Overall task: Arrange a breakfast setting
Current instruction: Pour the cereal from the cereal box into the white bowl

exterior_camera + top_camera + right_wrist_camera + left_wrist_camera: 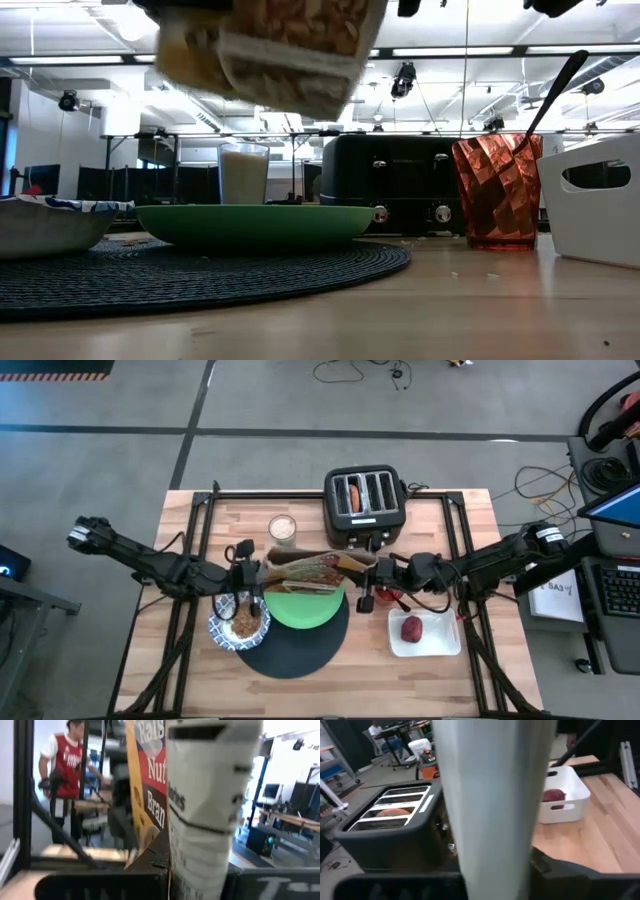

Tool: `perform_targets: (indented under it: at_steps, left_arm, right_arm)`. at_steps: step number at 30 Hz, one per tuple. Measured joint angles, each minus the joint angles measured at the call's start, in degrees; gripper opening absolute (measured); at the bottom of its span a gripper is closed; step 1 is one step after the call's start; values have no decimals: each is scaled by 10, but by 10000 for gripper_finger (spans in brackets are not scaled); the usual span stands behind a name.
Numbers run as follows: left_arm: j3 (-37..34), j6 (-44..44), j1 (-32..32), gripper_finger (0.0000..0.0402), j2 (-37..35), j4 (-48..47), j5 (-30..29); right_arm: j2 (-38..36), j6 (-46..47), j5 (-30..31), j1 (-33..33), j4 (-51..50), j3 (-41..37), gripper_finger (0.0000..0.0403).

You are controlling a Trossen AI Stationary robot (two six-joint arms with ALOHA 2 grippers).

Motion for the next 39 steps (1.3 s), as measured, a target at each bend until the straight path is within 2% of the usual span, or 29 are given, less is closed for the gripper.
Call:
perform_targets:
  at_steps: [5, 8, 11, 16, 21, 27, 33, 39]
  left_arm:
    - [0, 16, 6, 131, -6, 16, 0]
    - [0, 51, 8, 150, -3, 42, -2]
    - [0, 76, 8, 127, 6, 74, -29]
    - [-1, 92, 13, 17, 14, 108, -42]
    - [-2, 85, 17, 4, 14, 114, -46]
    - [-2, 87, 17, 1, 0, 112, -73]
    - [-2, 99, 16, 0, -63, 86, -144]
    - [-2, 110, 17, 0, -147, 40, -280]
  right_arm:
    - [-8, 3, 4, 0, -25, 0, 8]
    - [-8, 3, 4, 0, -22, 0, 8]
    - [-8, 3, 5, -2, -23, 0, 8]
    - [-8, 6, 8, -4, -20, 0, 12]
    - [-8, 16, 15, -8, -18, 0, 49]
    - [-14, 20, 62, -7, -20, 0, 135]
    - [-45, 24, 126, -7, -71, 0, 197]
    - [-75, 63, 131, -7, -155, 0, 219]
